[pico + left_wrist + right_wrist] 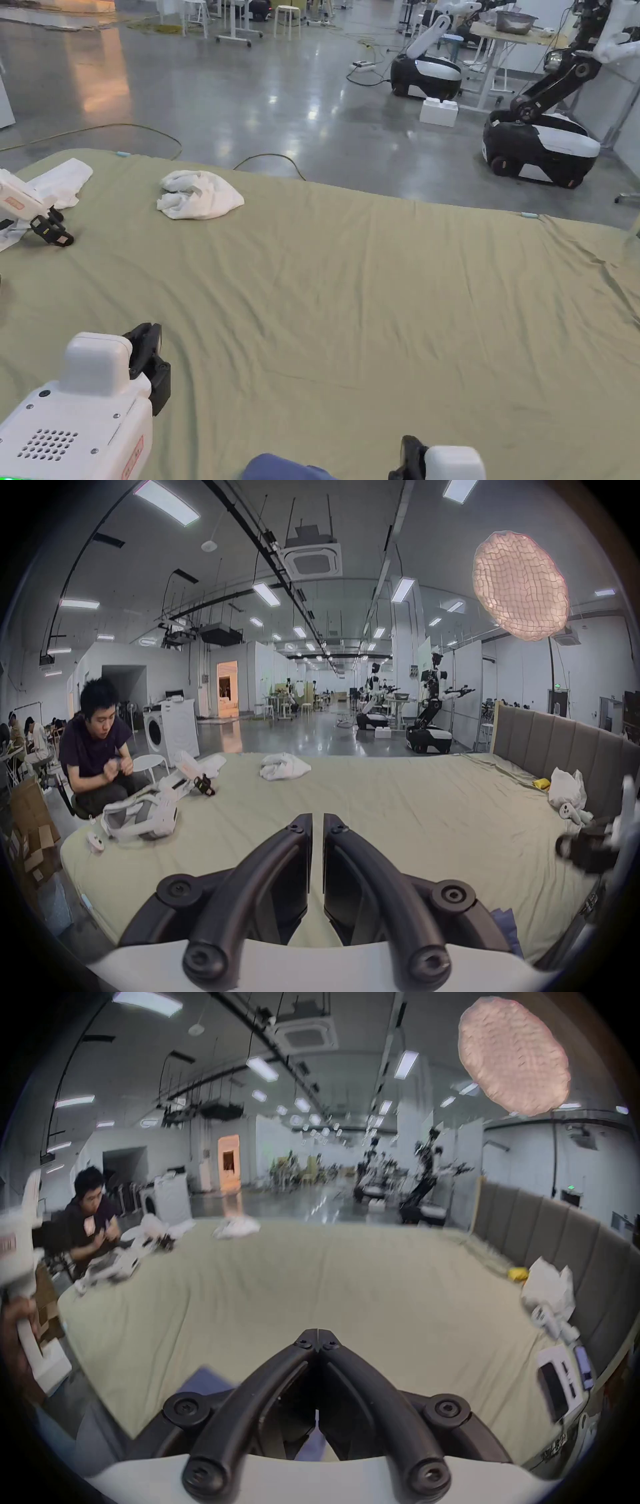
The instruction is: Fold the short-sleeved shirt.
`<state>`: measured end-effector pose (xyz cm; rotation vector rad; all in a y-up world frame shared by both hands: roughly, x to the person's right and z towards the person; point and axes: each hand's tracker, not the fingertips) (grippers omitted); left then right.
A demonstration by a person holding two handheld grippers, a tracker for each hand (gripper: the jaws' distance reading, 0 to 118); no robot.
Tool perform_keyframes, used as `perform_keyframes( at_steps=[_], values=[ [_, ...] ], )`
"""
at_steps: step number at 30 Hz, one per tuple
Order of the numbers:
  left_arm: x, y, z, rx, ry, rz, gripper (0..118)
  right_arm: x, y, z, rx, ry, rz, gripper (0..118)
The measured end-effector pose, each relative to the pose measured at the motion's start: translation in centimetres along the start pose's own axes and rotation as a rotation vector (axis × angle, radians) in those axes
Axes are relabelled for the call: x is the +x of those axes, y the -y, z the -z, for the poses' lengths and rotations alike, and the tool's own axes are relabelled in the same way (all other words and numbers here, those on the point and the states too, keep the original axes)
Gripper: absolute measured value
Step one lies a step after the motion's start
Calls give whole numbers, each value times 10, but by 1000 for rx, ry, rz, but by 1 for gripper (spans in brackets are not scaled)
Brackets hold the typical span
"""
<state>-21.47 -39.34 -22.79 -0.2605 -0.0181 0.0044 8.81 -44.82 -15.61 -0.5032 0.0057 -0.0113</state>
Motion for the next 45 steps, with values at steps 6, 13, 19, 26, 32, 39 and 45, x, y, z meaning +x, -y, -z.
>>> perform_keyframes(
  at_steps=[6, 13, 19, 26, 32, 39, 45],
  values=[
    [-17, 31, -5, -109, 19, -47, 8, -17, 68, 39, -209, 22, 40, 0],
    [-30, 60, 4, -310, 204, -176, 11, 0, 96, 51, -260, 34, 61, 0],
    [-30, 98, 46, -667, 542, -375, 72, 1, 96, 51, -263, 26, 55, 0],
    [-9, 158, 94, -1002, 782, -625, 72, 7, 98, 47, -253, 7, 68, 0],
    [10, 166, 107, -1004, 870, -801, 72, 9, 97, 47, -257, -8, 84, 0],
    [15, 166, 108, -986, 869, -781, 25, 4, 98, 47, -250, 1, 58, 0],
    [-5, 144, 86, -907, 889, -790, 23, -4, 77, 46, -203, -1, 74, 0]
  ],
)
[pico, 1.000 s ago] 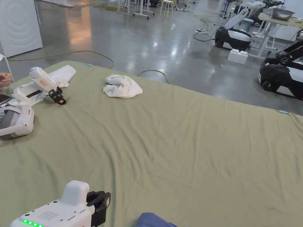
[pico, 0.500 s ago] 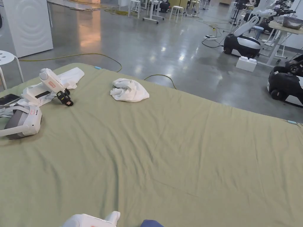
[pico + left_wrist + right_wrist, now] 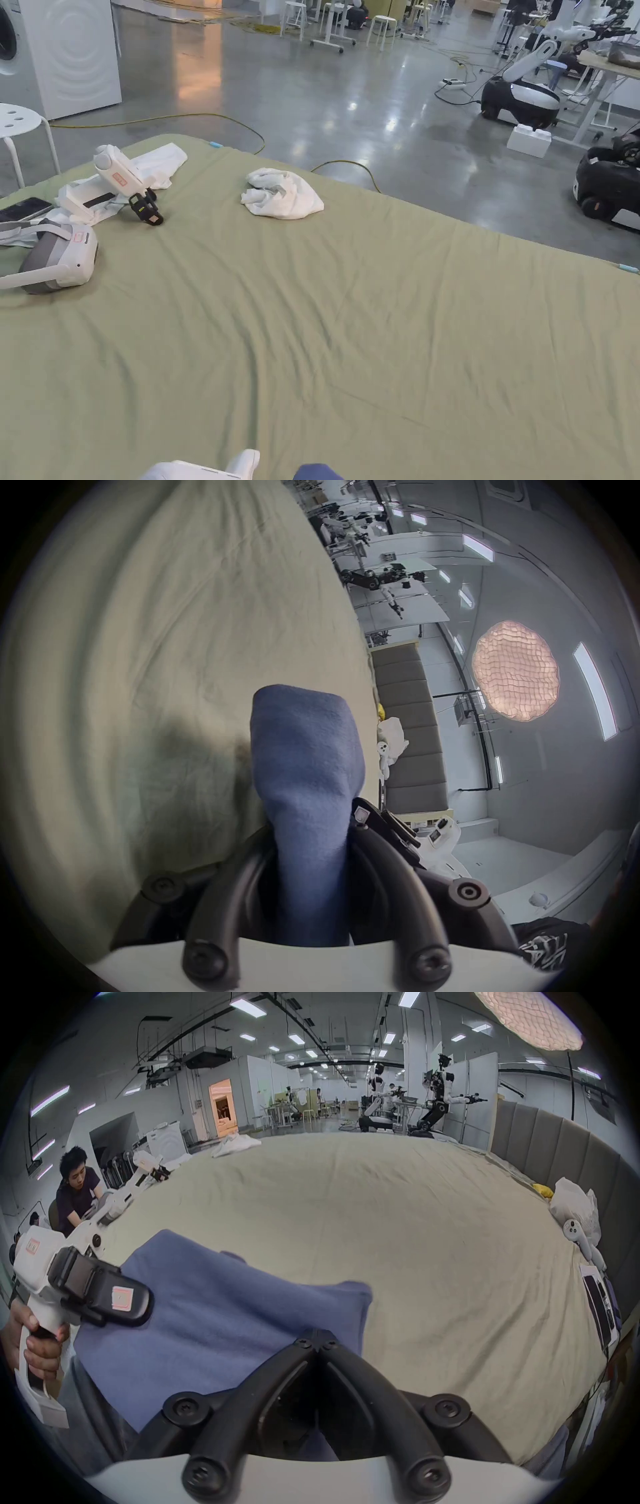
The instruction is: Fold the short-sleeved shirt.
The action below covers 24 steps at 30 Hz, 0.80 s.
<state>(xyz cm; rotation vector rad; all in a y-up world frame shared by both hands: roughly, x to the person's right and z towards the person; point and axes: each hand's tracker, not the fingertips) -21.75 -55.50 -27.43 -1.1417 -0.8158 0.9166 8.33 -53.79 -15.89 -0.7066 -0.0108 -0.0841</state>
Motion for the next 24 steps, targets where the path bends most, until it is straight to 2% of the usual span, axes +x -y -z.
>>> perform_keyframes(
  at_steps=[4, 8, 13, 17, 22, 24],
  values=[
    [13, -16, -55, 66, 5, 31, 23, -4, -32, -5, 78, -6, -15, 0],
    [16, -39, -129, 134, -78, 83, 23, 2, -76, -12, 170, -10, -20, 0],
    [17, -72, -223, 229, -280, 96, 23, 17, -128, -28, 304, 27, -66, 0],
    [18, -95, -290, 294, -427, 98, 23, 33, -160, -42, 360, 49, -70, 0],
    [-5, -119, -353, 341, -517, 5, 23, 54, -185, -53, 385, 55, -46, 0],
    [-12, -126, -364, 331, -595, -34, 23, 57, -187, -55, 400, 93, -50, 0]
  ],
)
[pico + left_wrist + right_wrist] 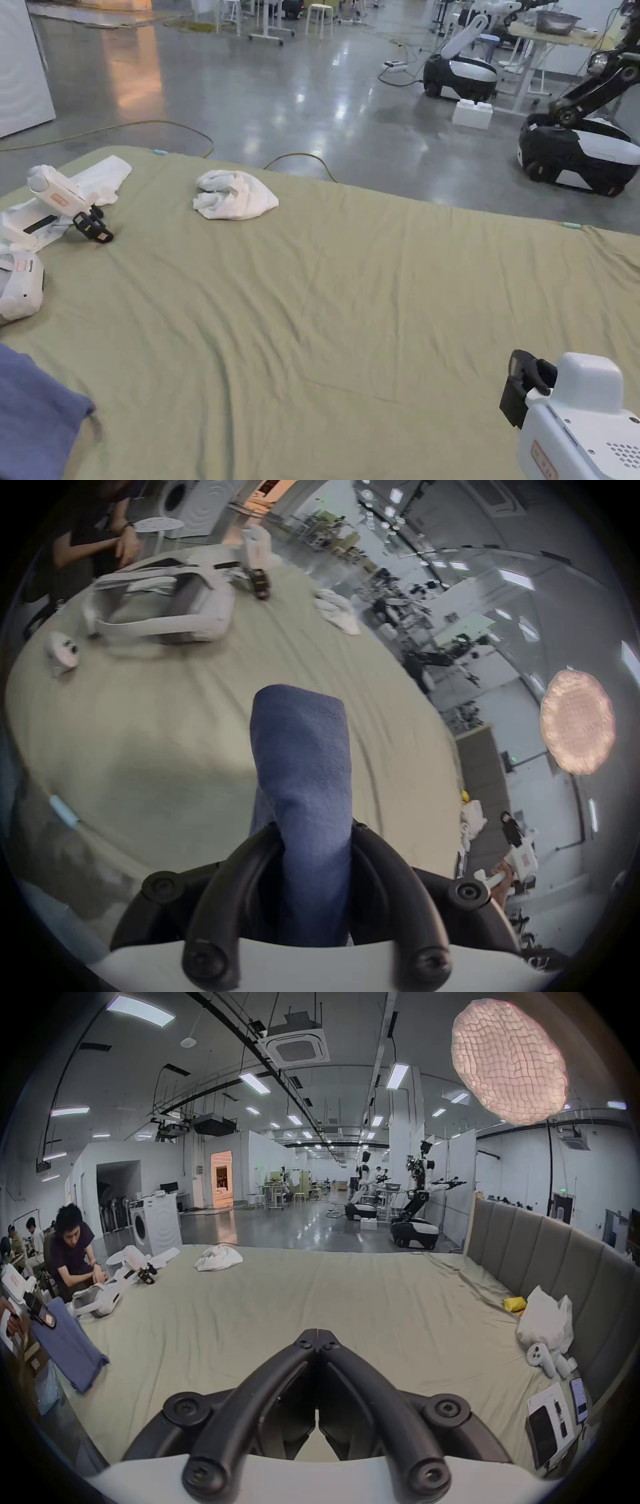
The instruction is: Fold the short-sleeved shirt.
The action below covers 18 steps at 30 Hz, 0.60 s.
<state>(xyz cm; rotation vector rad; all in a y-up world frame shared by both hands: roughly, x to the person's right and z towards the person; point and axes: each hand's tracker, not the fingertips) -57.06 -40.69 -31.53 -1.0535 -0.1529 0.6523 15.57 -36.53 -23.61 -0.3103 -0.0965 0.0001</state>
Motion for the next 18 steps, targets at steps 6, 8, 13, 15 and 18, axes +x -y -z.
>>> perform_keyframes(
  at_steps=[6, 8, 13, 15, 18],
  values=[
    [-3, 2, 5, -31, -160, -26, 26, 12, 2, -2, 31, 40, -14, 0],
    [-1, 2, 5, -14, -216, -25, 43, 16, 2, -2, 24, 47, -11, 0],
    [17, -2, -19, 98, -392, 41, 68, 24, 5, -3, 16, 52, -1, 0],
    [31, 0, -33, 216, -472, 123, 68, 25, 5, -3, 17, 51, 2, 0],
    [67, 14, -48, 312, -499, 165, 68, 27, 6, -3, 18, 50, 11, 0]
  ],
)
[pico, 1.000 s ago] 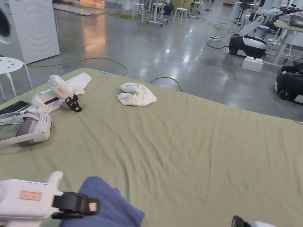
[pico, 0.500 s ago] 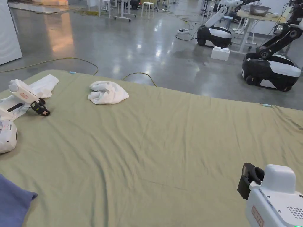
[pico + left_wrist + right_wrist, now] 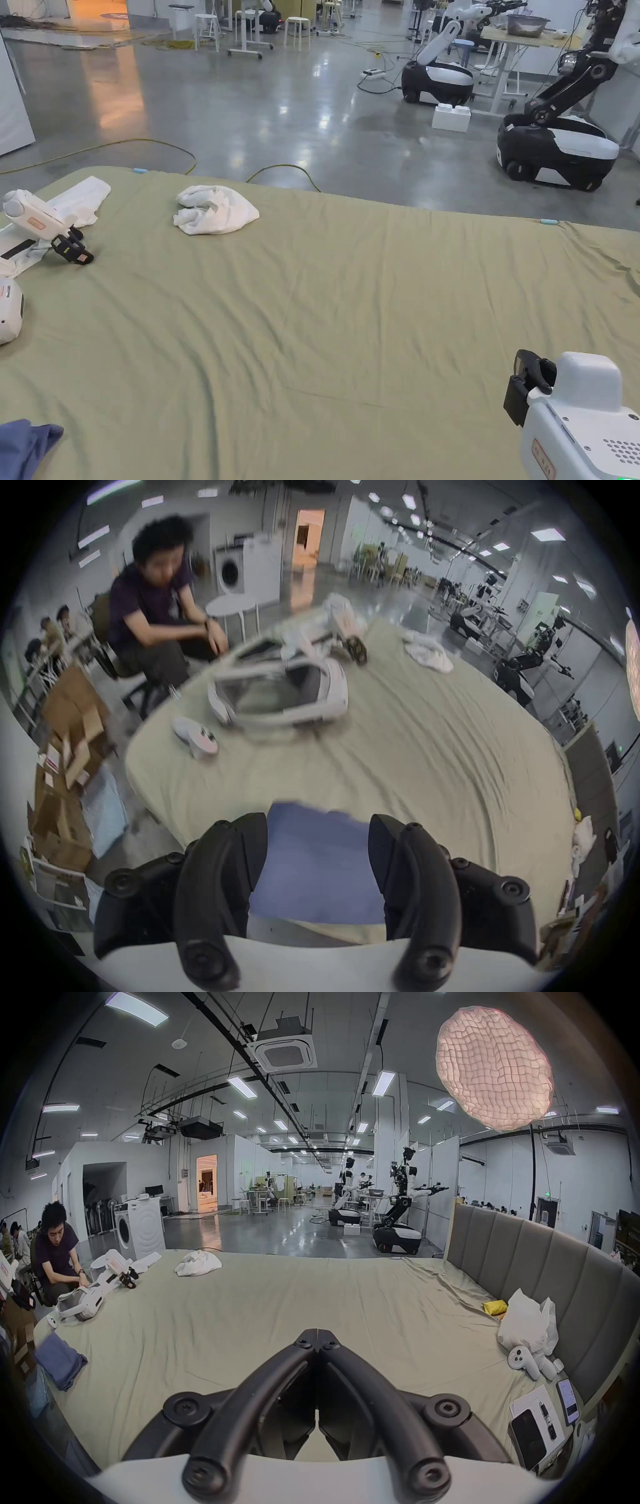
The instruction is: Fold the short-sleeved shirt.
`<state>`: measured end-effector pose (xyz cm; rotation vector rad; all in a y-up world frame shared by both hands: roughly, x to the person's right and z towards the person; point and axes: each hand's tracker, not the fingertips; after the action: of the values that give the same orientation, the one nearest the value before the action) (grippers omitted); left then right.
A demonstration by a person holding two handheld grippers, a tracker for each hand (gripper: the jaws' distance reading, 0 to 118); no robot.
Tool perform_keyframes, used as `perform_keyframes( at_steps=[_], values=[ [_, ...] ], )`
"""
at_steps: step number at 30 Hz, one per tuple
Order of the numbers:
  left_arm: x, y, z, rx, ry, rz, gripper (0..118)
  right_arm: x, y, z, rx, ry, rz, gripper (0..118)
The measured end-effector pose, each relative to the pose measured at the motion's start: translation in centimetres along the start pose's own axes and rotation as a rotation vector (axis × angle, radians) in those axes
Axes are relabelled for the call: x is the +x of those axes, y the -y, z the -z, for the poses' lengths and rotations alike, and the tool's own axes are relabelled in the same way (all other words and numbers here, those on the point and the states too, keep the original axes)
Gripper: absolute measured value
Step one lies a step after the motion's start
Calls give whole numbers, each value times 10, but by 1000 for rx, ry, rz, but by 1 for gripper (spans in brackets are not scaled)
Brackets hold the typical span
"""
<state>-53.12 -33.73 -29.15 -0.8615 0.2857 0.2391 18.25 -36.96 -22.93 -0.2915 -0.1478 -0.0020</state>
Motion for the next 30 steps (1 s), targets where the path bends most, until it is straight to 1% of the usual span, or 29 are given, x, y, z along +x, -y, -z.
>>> perform_keyframes(
  at_steps=[4, 8, 10, 12, 16, 18, 19, 20, 22, 24, 26, 27, 28, 30],
  values=[
    [34, 6, -20, 49, 143, -4, 68, 1, 1, 1, 4, -7, 13, 0],
    [80, 22, -22, 111, 250, 86, 67, 3, 1, 0, 14, -6, 24, 0],
    [118, 37, -27, 165, 276, 128, 67, 4, -3, 1, 20, -4, 35, 0],
    [150, 53, -28, 251, 289, 172, 67, 4, -6, 1, 29, -2, 43, 0],
    [230, 90, -40, 436, 253, 317, 66, 3, -12, 2, 51, 6, 48, 0],
    [264, 106, -44, 494, 227, 343, 65, 1, -13, 3, 57, 5, 44, 0],
    [279, 115, -43, 535, 235, 360, 60, 0, -14, 3, 59, 6, 42, 0],
    [291, 122, -44, 573, 244, 368, 49, -1, -14, 3, 59, 3, 40, 0],
    [316, 136, -47, 662, 215, 406, 19, -4, -13, 3, 65, 4, 41, 0],
    [333, 146, -44, 681, 214, 384, 18, -6, -12, 3, 69, 6, 35, 0],
    [341, 152, -42, 653, 297, 338, 17, -8, -10, 2, 82, 15, 35, 0],
    [348, 155, -43, 652, 300, 340, 14, -9, -8, 2, 89, 19, 34, 0],
    [353, 159, -42, 657, 291, 345, 6, -10, -7, 2, 93, 24, 31, 0],
    [353, 163, -42, 658, 307, 327, 5, -12, -5, 0, 103, 34, 17, 0]
  ],
)
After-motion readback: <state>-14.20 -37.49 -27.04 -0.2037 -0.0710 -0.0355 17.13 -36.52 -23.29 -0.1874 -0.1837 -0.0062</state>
